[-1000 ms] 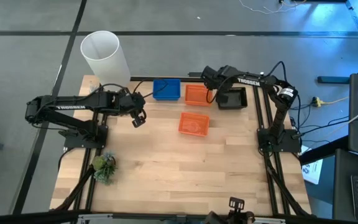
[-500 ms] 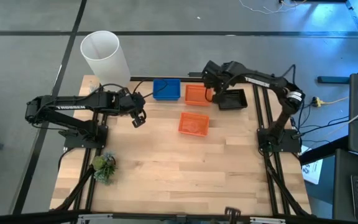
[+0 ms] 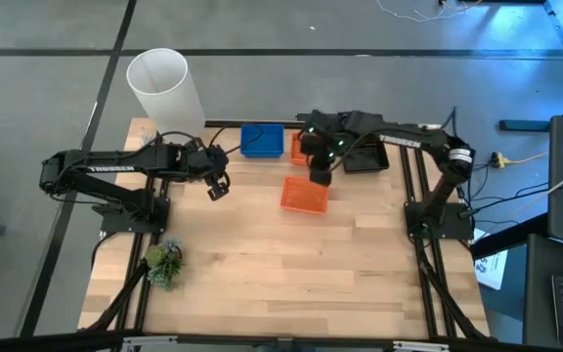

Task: Stack baskets by color
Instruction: Stack the orange bin on top of the stacked orange bins, then adjust the stacked black bins, then adjust the stacked orange bins

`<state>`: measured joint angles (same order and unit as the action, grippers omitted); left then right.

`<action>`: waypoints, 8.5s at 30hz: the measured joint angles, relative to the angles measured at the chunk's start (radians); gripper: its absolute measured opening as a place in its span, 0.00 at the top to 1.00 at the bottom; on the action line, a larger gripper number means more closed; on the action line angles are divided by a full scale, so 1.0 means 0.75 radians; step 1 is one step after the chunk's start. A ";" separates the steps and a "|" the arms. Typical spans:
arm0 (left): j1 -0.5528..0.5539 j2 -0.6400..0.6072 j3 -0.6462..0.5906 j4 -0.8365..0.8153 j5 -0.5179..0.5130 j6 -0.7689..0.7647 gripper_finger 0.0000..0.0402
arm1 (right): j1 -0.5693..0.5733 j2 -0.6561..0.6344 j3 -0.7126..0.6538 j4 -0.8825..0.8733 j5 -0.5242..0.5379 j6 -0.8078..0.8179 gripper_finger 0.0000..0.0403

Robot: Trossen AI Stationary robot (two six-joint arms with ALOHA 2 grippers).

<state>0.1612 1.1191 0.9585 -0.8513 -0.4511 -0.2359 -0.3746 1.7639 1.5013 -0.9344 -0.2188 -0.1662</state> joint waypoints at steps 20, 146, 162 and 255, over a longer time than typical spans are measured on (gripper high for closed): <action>0.000 0.000 0.000 -0.003 0.000 0.004 0.83 | 0.072 0.278 0.000 0.039 0.254 0.008 0.51; -0.123 -0.331 -0.265 0.279 0.117 -0.192 0.83 | -0.257 -0.441 -0.910 0.293 0.025 0.306 0.66; -0.123 -0.331 -0.265 0.279 0.119 -0.158 0.83 | -0.341 -0.409 -0.909 0.326 0.166 0.255 0.66; -0.122 -0.332 -0.264 0.278 0.092 -0.131 0.83 | -0.127 0.239 -0.197 0.462 0.056 -0.139 0.66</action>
<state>0.0696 0.8703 0.7605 -0.6426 -0.3824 -0.3341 -0.4696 1.9430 1.3533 -0.5879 -0.1764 -0.2707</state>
